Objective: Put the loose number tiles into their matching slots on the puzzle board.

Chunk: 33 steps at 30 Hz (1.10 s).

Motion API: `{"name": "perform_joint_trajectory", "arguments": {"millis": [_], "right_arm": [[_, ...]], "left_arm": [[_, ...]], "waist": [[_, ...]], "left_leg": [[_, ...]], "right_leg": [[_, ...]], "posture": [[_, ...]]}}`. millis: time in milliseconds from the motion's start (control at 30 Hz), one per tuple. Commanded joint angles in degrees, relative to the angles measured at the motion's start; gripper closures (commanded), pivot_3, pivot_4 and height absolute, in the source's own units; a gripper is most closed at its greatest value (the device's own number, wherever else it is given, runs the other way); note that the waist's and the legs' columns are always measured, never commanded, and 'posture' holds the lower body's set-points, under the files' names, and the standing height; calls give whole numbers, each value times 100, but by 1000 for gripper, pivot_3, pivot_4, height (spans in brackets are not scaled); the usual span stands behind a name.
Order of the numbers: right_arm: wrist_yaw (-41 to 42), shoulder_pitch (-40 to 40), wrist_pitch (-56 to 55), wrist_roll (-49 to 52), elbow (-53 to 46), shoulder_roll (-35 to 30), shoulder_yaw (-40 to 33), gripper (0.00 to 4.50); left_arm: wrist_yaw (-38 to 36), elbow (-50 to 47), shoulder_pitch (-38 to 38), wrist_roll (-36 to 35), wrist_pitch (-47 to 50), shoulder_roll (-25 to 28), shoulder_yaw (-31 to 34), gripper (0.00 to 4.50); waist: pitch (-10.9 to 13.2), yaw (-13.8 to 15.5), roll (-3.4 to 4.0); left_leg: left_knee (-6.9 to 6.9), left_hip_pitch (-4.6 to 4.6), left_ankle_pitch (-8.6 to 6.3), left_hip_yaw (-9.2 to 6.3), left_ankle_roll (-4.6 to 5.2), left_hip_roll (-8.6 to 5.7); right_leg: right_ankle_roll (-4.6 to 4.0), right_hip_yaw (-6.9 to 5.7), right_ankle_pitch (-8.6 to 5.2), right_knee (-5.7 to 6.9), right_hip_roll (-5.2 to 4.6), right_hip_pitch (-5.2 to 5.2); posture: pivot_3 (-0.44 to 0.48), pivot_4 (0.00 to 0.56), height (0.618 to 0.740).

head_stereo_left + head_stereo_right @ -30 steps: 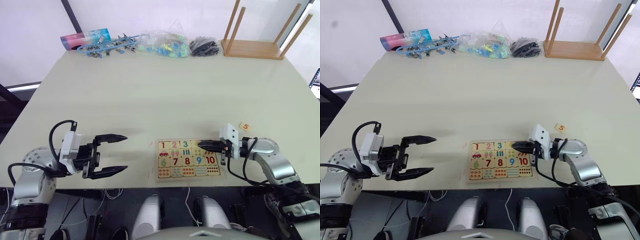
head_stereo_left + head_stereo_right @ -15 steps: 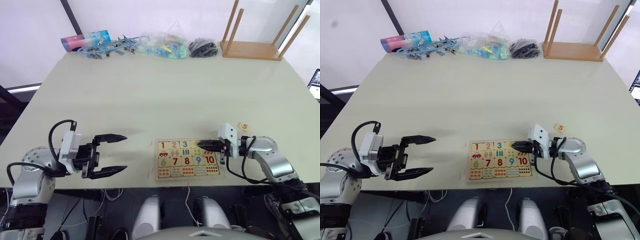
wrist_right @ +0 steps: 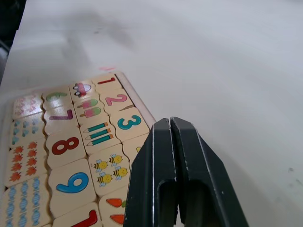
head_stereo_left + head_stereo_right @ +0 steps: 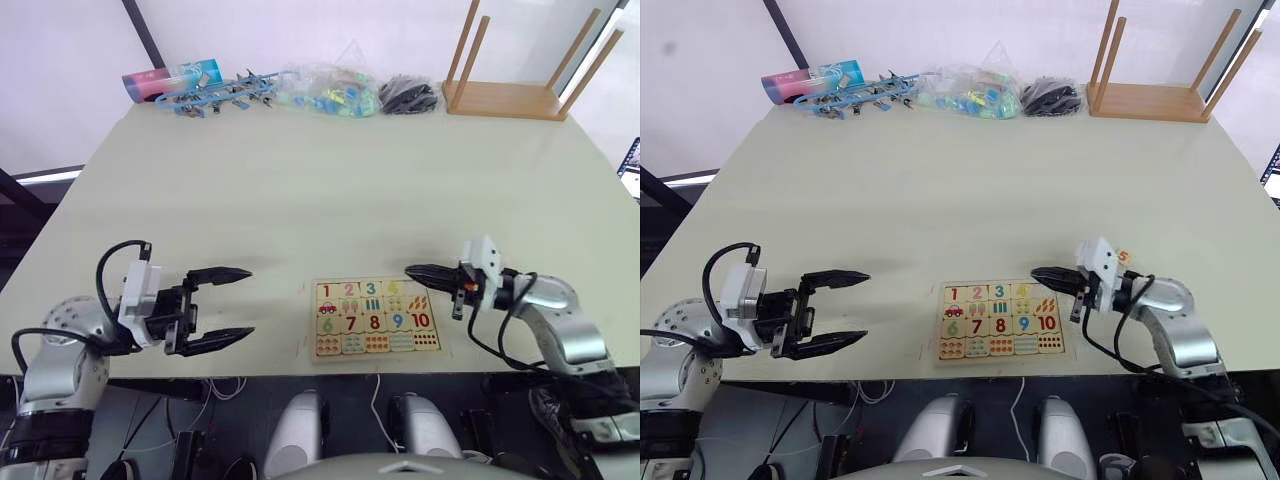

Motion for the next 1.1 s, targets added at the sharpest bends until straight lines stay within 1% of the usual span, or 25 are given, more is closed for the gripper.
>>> {"name": "perform_joint_trajectory", "arguments": {"millis": [33,67,100,200,233,267,333,367,667,933,1100], "right_arm": [[-100,336,-43,322,-354,-194,-573,4457],[-134,430,-46,353,-371,-223,-672,3958],[-164,502,-58,382,-376,-240,-755,3623],[-274,803,-139,473,-388,-272,-1065,2143],[-333,1029,-191,520,-381,-283,-1285,1868],[-370,1211,-242,558,-376,-289,-1456,1177],[-458,1514,-368,609,-369,-261,-1744,319],[-496,1666,-442,631,-367,-234,-1876,73],[-748,2771,-979,868,-306,85,-2768,73],[-899,3228,-1132,1004,-259,221,-3137,73],[-917,3233,-1128,1042,-221,162,-3196,73]], "left_arm": [[480,-151,70,203,-82,-135,179,0],[601,-137,84,288,-131,-178,179,0],[698,-126,89,332,-144,-218,187,0],[1016,-115,94,358,-86,-372,260,0],[1200,-98,111,382,-93,-466,293,0],[1337,-93,135,410,-112,-541,315,0],[1509,-107,211,462,-139,-639,348,0],[1580,-120,256,465,-129,-674,379,0],[1987,-160,787,454,-179,-793,772,0],[2227,-491,1167,298,-122,-995,986,0],[2322,-633,1269,233,-27,-1016,1060,0]], "waist": [[0,0,1],[0,1,0],[0,-1,-1],[0,-5,0],[-1,-2,1],[-1,9,1],[-1,19,0],[-1,12,0],[-1,-6,1],[-2,1,2],[-2,-1,1]], "left_leg": [[1,0,0,1,0,0],[0,1,0,1,0,0],[1,1,0,0,0,0],[1,1,0,1,0,0],[0,1,0,1,0,2],[0,2,0,1,0,2],[-1,0,0,-1,0,-1],[-2,-2,-1,2,0,-1],[-2,8,-1,6,0,9],[-4,7,-3,9,-2,7],[-8,1,-3,9,-2,9]], "right_leg": [[1,1,0,0,0,0],[1,1,0,0,-1,0],[1,1,0,0,-1,0],[1,1,0,1,0,0],[0,2,0,1,1,0],[0,2,0,2,1,1],[0,1,0,0,-1,2],[0,3,0,-1,-3,2],[21,7,-13,0,-3,-2],[16,8,-10,-2,-22,-4],[15,8,-10,-2,-29,-15]], "posture": [[0,150,740],[0,150,740],[0,150,740],[0,150,740],[0,150,740],[0,150,740],[0,150,740],[0,150,740],[0,150,740],[0,150,740],[0,150,740]]}}
